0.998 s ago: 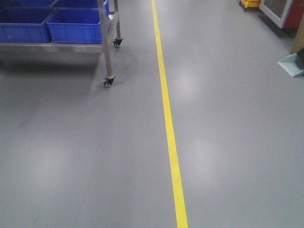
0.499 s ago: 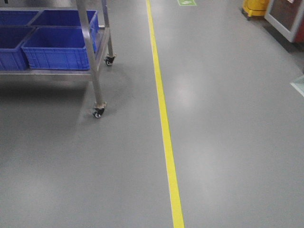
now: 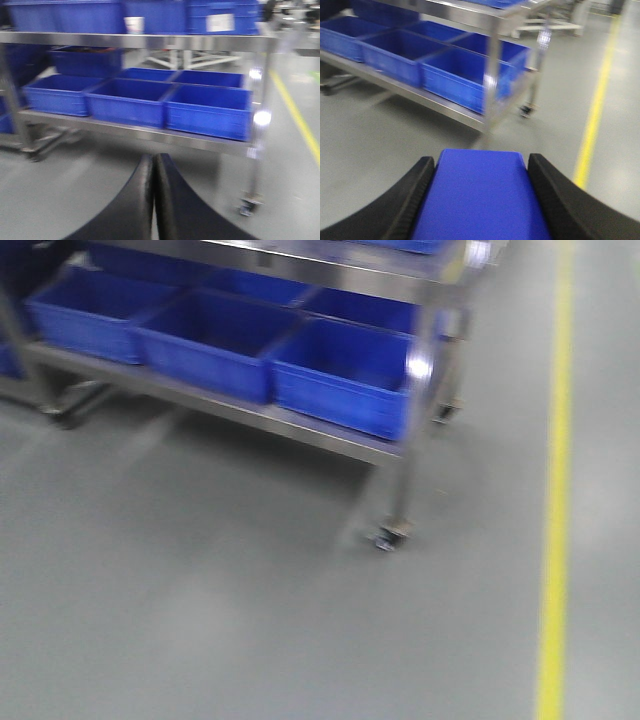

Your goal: Pour parts from conveyor to right shelf

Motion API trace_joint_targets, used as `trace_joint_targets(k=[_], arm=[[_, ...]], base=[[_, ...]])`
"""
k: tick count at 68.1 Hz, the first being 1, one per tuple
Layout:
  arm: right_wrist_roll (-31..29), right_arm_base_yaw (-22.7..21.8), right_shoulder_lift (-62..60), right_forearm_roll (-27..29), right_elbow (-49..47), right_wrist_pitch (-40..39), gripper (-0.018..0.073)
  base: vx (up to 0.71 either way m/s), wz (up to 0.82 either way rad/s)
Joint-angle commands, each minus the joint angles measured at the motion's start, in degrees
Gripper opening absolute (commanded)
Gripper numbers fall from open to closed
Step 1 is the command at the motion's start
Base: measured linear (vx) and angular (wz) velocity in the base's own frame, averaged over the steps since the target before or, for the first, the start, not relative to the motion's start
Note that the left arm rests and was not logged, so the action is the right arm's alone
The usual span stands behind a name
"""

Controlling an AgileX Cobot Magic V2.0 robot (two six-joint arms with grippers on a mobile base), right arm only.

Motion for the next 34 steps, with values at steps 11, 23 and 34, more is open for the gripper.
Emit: trace_joint_targets(k=[11, 23, 34], arm=[[-0.2, 0.0, 0.8, 0.2, -1.5, -3.8, -0.0006], [-0.2, 0.0, 0.8, 0.1, -1.5, -3.7, -0.0006], [-0.2, 0.0, 0.8, 0.1, -1.5, -3.7, -0.0006]], base=[[0.57, 1.19], [0.56, 1.13], [0.55, 1.09]])
